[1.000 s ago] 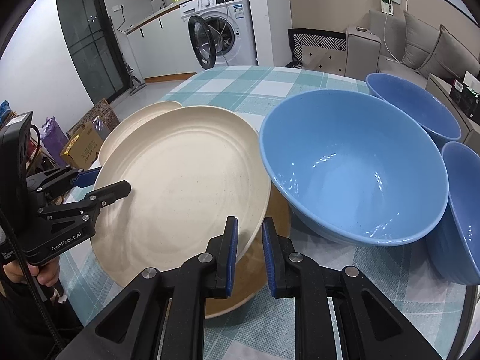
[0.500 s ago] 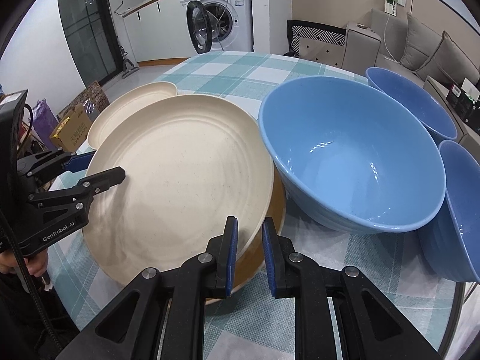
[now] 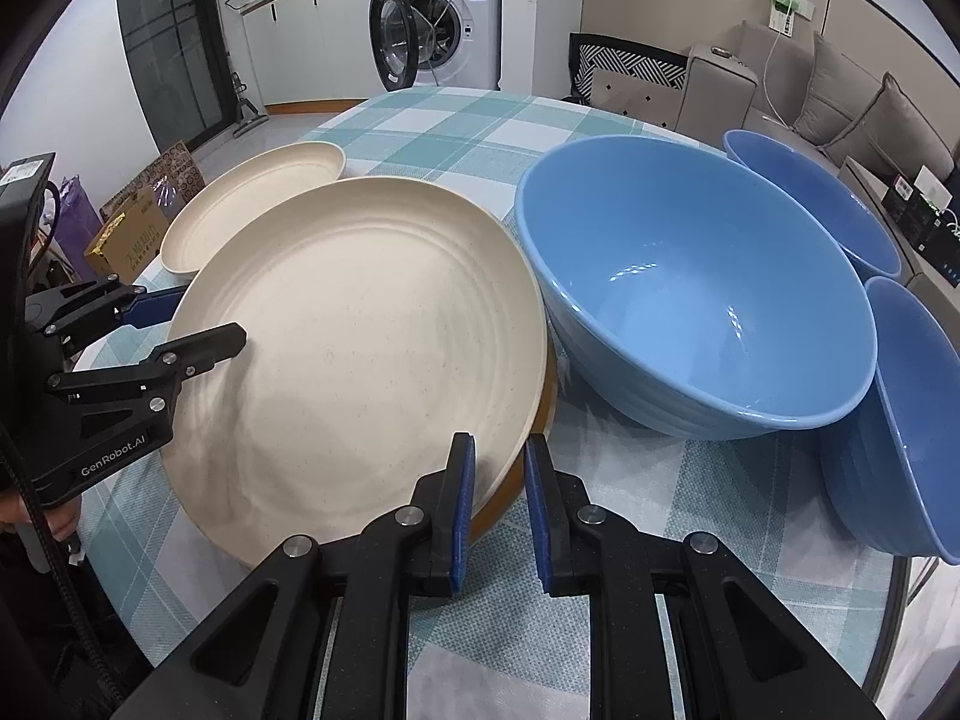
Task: Organize plates and bowls
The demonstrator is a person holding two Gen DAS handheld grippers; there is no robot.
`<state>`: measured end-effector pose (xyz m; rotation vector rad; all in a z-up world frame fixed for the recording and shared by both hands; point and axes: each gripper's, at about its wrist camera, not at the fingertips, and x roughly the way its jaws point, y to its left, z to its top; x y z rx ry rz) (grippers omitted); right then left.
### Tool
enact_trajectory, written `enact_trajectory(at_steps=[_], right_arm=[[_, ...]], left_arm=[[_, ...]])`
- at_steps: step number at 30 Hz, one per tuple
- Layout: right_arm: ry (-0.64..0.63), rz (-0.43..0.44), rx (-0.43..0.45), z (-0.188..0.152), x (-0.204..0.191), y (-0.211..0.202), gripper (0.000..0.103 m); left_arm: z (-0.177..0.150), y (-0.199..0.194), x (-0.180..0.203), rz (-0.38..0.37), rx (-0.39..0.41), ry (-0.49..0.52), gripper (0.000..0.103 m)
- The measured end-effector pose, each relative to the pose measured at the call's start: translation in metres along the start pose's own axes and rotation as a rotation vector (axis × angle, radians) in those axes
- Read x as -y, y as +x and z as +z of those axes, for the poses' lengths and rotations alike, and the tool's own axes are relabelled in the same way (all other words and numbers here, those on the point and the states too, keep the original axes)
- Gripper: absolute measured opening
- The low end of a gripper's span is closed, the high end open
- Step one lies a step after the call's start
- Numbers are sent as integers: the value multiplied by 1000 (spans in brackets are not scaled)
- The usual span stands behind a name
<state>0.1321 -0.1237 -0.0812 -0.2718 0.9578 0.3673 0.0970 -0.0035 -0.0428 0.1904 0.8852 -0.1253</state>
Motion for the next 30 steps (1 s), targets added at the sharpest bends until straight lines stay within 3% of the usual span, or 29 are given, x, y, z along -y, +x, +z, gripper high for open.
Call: enact_trajectory(at_steps=[2,15,21,27,28,30], right_arm=[[-5,-4,-1,-2,-1,1,22],[-24,12,12,-3,-2,-3,28],[-23,13,15,-2,-2,-5,33],[-20,44,53,1,-3,-14,56],[-18,51,60,1,-3,-16,66],[-12,72,78,2,-4,-19,77]], left_arm=[[0,0,4,-10,0,19,41],[-4,6,18,58,-9,105,50],[-2,3,16,15,-9,97,57],[2,-8,6,-37,20,48,61],[2,-11,4,-48,26,37,61],[4,-15,1,-66,39,20,70]])
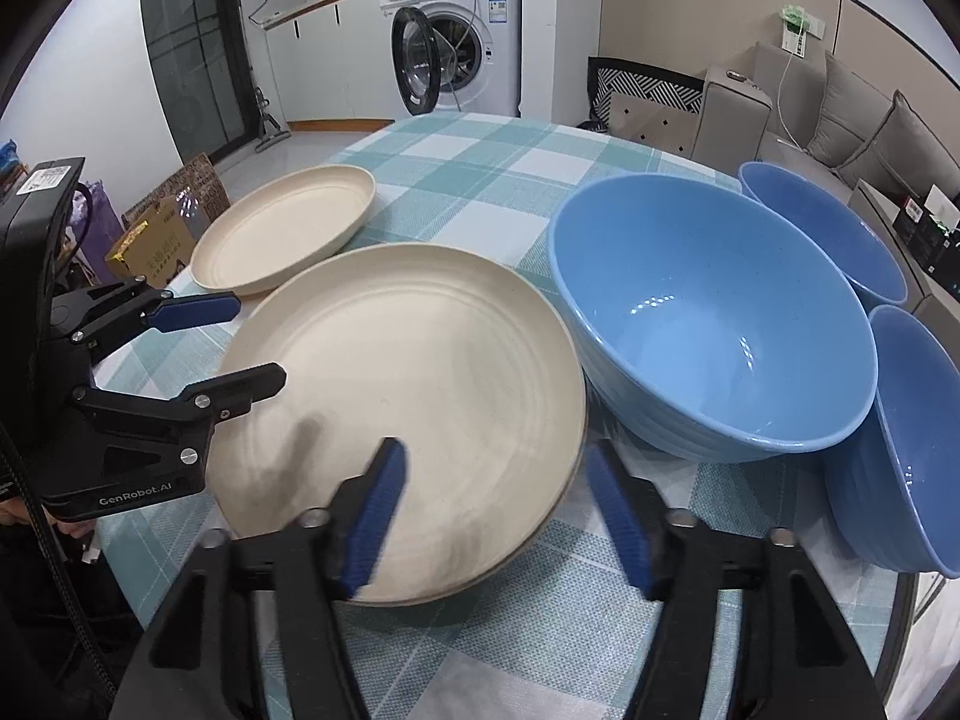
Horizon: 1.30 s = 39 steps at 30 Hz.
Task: Organize plates and bowls
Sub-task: 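Open the right gripper to release the cream plate onto the stack, then move both grippers toward the rim of the remaining large cream plate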
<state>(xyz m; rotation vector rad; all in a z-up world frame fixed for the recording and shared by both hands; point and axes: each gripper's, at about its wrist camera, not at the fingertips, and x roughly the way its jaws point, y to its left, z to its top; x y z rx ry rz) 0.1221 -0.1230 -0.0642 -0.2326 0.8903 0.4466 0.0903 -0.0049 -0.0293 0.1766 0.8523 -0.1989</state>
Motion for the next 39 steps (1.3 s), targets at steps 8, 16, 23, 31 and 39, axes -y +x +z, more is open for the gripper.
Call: enact_trajectory(at_steps=[8,16,23,31,39], right_arm=[[23,67,60,4,1,-11,98],[59,100,118,8,5,-20,102],[81,140,149,11,7,-25,102],[82,217,156,18,0,-27,102],[87,214,181,31,-5,-37,102]], left_arm=[[5,-17,-10,-32,65,-51,99],[9,-24,-24,-38,90,-108,103],[10,-30,-36,-29,110,-150,103],[12,-36,-44,-8,127,-172,103],[15,-44,-56,27,149,-187,103]])
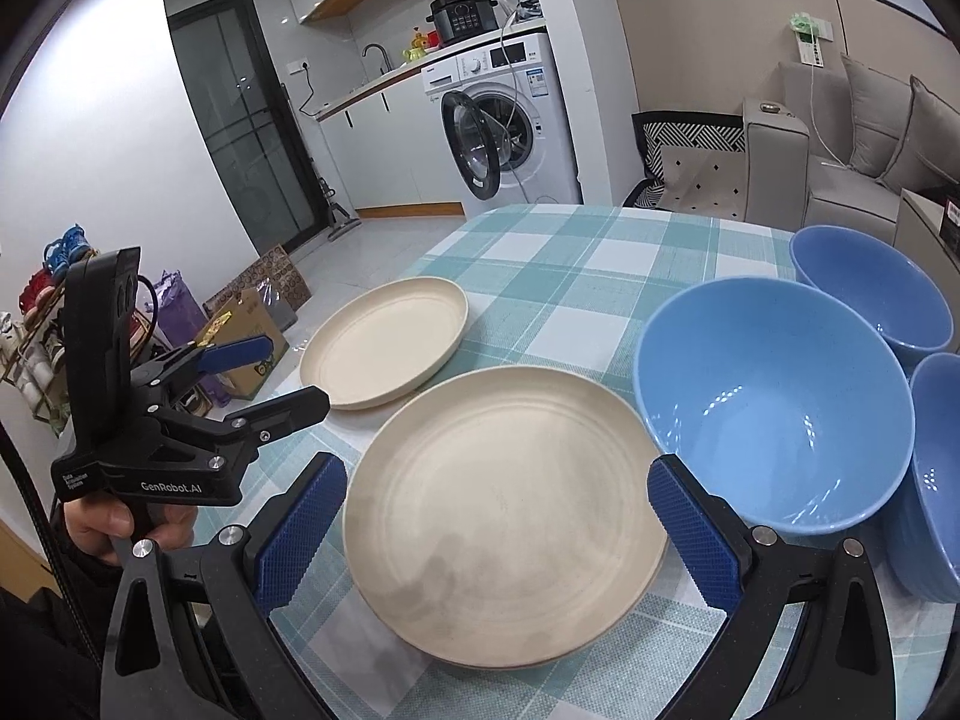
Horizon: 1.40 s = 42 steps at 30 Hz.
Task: Organize plates and bowls
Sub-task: 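Move both grippers toward the rim of the remaining large cream plate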
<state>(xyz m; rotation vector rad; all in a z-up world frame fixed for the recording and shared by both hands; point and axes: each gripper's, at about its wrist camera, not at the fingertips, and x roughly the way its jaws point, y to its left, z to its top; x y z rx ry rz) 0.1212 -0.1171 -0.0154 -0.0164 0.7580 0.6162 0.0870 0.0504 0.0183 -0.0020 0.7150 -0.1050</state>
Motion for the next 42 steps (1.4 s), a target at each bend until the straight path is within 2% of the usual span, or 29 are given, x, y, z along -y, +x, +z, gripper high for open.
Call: enact_trajectory(at_steps=[10,21,28,36,42], right_arm=[[18,-9,31,29,-5,2,102],[41,-15,30,55,-8,19,102],[50,-33,28,69,-9,30,102],[71,-43,16,81,-8,46,102],[70,-52,-2,92,-11,61,102]], left_arm=[[12,-8,-38,71,41,-78,103],[23,2,-72,144,47,-131,103],[27,11,-85,152,40,-174,103],[33,25,-93,183,21,-167,103],[37,30,-105,178,20,-189,103]])
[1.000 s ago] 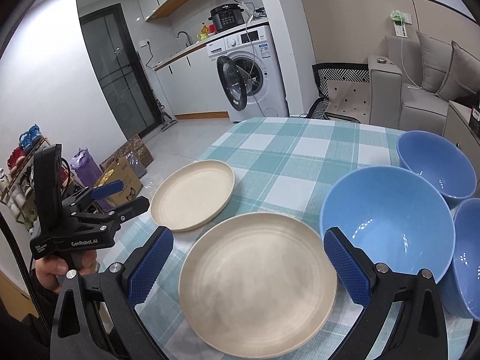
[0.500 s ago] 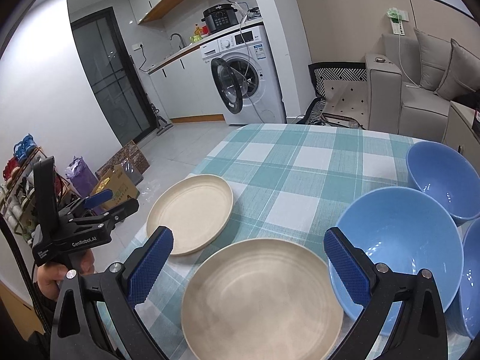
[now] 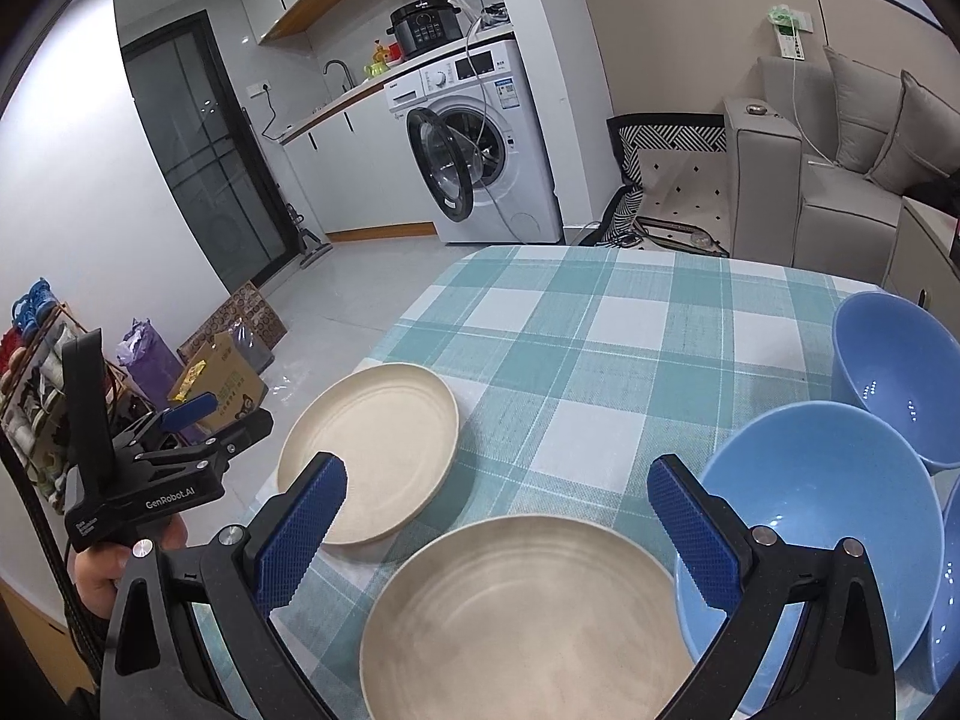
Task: Organize plates and bowls
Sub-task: 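Move both grippers toward the rim of the remaining large cream plate, then close the left gripper on the large cream plate rim while the right gripper closes beside it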
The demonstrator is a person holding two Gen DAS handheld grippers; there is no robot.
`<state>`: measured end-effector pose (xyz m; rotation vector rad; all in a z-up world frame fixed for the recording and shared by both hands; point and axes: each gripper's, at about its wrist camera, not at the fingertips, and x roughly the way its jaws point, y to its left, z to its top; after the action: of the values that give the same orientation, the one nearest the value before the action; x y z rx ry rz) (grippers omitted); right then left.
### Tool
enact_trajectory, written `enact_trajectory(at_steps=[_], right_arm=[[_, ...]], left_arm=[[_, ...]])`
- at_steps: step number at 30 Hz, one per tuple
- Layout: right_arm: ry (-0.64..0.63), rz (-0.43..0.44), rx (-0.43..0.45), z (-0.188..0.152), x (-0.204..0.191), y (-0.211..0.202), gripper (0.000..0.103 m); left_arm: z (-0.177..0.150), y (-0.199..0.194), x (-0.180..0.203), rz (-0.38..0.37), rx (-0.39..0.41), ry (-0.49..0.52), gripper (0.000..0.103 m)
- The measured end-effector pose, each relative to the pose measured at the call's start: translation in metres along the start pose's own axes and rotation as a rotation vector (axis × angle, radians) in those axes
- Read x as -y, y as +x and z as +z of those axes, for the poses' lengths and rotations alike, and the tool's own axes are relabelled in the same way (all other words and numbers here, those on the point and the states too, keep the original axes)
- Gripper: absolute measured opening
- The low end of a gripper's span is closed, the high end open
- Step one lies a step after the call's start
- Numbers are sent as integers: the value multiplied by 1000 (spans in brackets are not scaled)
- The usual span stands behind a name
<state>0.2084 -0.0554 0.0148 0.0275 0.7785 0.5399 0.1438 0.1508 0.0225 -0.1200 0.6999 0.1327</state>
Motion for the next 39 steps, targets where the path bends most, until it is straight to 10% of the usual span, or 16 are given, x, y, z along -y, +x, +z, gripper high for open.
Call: enact_trajectory(at_steps=[39], right_arm=[[-40,7,-195,-4,-28,133,99]], left_arm=[[-26,68,-40,61,-154,-57,102]])
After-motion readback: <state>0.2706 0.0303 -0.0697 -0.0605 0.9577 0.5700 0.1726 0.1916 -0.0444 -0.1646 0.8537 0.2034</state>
